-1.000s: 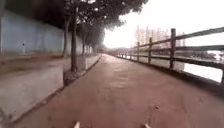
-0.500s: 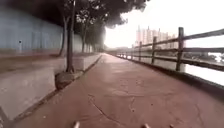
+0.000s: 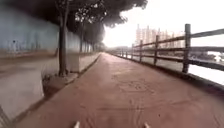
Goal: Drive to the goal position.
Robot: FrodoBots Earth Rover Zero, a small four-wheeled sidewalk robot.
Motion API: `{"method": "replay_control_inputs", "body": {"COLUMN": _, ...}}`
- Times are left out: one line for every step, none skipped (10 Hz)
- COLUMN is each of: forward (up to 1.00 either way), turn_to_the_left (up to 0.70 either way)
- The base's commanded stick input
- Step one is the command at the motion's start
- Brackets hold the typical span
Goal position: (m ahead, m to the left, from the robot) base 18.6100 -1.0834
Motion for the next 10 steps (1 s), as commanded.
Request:
{"method": "replay_control_inputs", "body": {"forward": 0.7, "turn_to_the_left": 0.0}}
{"method": "replay_control_inputs", "body": {"forward": 0.7, "turn_to_the_left": 0.0}}
{"method": "replay_control_inputs", "body": {"forward": 0.7, "turn_to_the_left": 0.0}}
{"method": "replay_control_inputs", "body": {"forward": 0.7, "turn_to_the_left": 0.0}}
{"method": "replay_control_inputs", "body": {"forward": 0.7, "turn_to_the_left": 0.0}}
{"method": "replay_control_inputs", "body": {"forward": 0.7, "turn_to_the_left": 0.0}}
{"method": "replay_control_inputs", "body": {"forward": 0.7, "turn_to_the_left": 0.0}}
{"method": "replay_control_inputs", "body": {"forward": 0.7, "turn_to_the_left": 0.0}}
{"method": "replay_control_inputs", "body": {"forward": 0.7, "turn_to_the_left": 0.0}}
{"method": "replay_control_inputs", "body": {"forward": 0.7, "turn_to_the_left": 0.0}}
